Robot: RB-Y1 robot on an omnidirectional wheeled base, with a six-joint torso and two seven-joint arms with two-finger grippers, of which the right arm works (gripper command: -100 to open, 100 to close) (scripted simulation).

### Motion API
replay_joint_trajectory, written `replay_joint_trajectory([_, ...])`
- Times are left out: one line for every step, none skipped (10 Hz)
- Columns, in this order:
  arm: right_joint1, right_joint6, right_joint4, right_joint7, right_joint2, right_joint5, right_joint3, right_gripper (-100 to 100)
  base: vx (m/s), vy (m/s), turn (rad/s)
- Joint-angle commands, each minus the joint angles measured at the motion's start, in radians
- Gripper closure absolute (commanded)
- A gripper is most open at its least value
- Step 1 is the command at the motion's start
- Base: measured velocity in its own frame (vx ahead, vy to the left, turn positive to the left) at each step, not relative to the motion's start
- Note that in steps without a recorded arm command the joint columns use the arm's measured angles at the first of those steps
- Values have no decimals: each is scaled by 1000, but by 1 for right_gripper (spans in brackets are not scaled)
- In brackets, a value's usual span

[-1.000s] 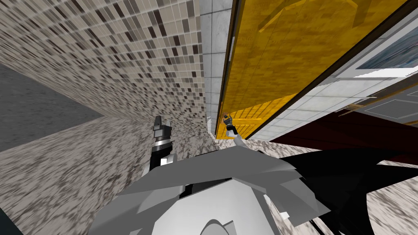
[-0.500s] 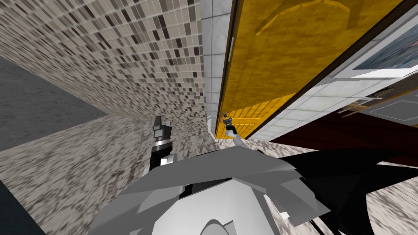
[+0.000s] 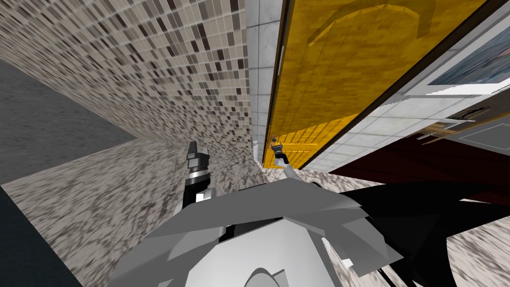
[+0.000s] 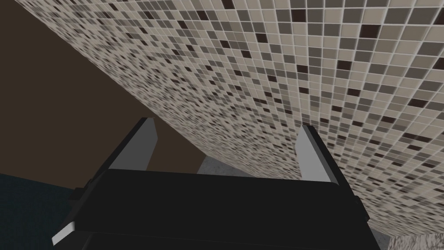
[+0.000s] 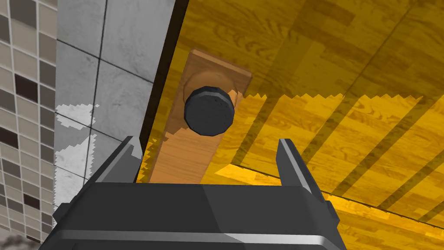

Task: Pull the door open

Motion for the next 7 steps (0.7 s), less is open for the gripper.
replay_joint_trajectory([-5, 1, 1, -50, 1, -40, 9, -100, -79, -18, 48])
replay_joint_trajectory([-5, 1, 1, -65, 1, -40, 9, -100, -55, -8, 19])
replay_joint_trajectory([-8, 1, 3, -101, 2, -65, 15, -100, -57, -6, 29])
replay_joint_trajectory([-11, 1, 4, -128, 2, -87, 20, -100, -74, -11, 41])
replay_joint_trajectory([-14, 1, 5, -158, 3, -107, 25, -100, -85, -24, 48])
replay_joint_trajectory([-14, 1, 5, -165, 3, -107, 25, -100, -68, -13, 14])
replay_joint_trajectory([-16, 0, 7, -189, 3, -124, 30, -100, -62, 3, 14])
